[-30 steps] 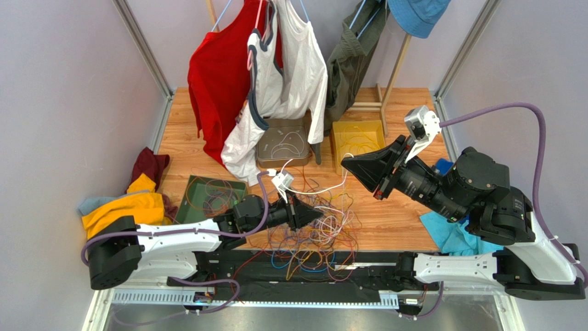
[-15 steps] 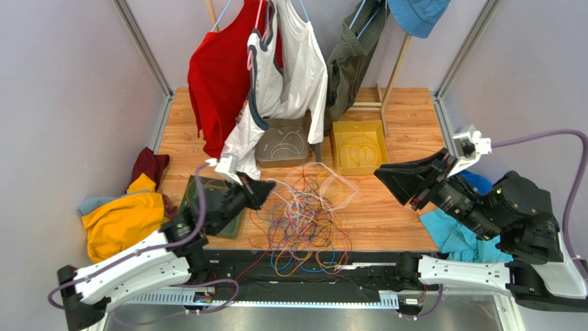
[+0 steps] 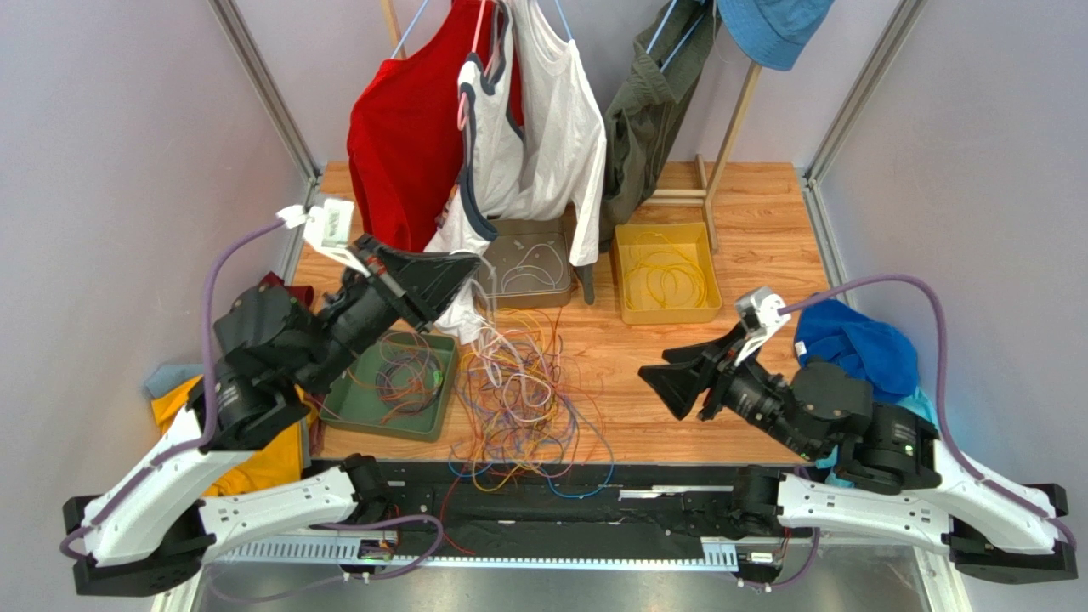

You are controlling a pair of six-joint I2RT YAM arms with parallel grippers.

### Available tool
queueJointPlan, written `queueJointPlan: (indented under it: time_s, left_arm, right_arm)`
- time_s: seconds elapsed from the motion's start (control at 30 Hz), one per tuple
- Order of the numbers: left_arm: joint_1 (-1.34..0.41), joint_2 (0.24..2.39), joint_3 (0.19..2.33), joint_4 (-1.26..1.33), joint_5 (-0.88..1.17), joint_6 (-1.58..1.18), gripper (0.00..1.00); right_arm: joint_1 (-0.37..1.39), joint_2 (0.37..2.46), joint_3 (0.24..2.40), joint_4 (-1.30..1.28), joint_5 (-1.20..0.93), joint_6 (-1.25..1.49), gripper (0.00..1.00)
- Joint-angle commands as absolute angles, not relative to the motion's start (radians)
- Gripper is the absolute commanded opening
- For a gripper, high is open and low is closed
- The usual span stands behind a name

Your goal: Untangle the cables

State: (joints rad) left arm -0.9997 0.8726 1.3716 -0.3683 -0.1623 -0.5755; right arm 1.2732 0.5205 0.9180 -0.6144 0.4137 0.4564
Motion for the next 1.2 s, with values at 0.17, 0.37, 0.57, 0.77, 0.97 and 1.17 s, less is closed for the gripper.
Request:
queueJointPlan:
  time_s: [0.17, 0.37, 0.57, 0.77, 0.97, 1.17]
  left_arm:
    - [-1.057, 1.118, 1.711, -0.488, 0.052, -0.528, 0.00]
    - [-1.092, 1.189, 1.819, -0.528, 0.078, -0.509, 0.00]
    - [-1.111, 1.209, 1.842, -0.543, 0.083, -0.505, 0.00]
    - [-1.115, 1.221, 1.893, -0.560, 0.086, -0.497, 0.00]
    - [-1.120, 1.235, 1.921, -0.578, 0.087, -0.492, 0.00]
    - [-1.124, 1.232, 1.917, -0.580, 0.086, -0.495, 0.00]
  right_arm:
    - [1.275, 0.632, 0.880, -0.243, 0.324, 0.399, 0.64]
    - [1.275, 0.652, 0.868, -0.157, 0.385, 0.338, 0.66]
    - [1.275, 0.684, 0.848, -0.156, 0.440, 0.318, 0.65]
    - [1.273, 0.686, 0.795, -0.144, 0.482, 0.308, 0.65]
    - [1.273, 0.689, 0.750, -0.149, 0.491, 0.322, 0.64]
    - [1.272, 0.710, 0.727, -0.150, 0.544, 0.314, 0.61]
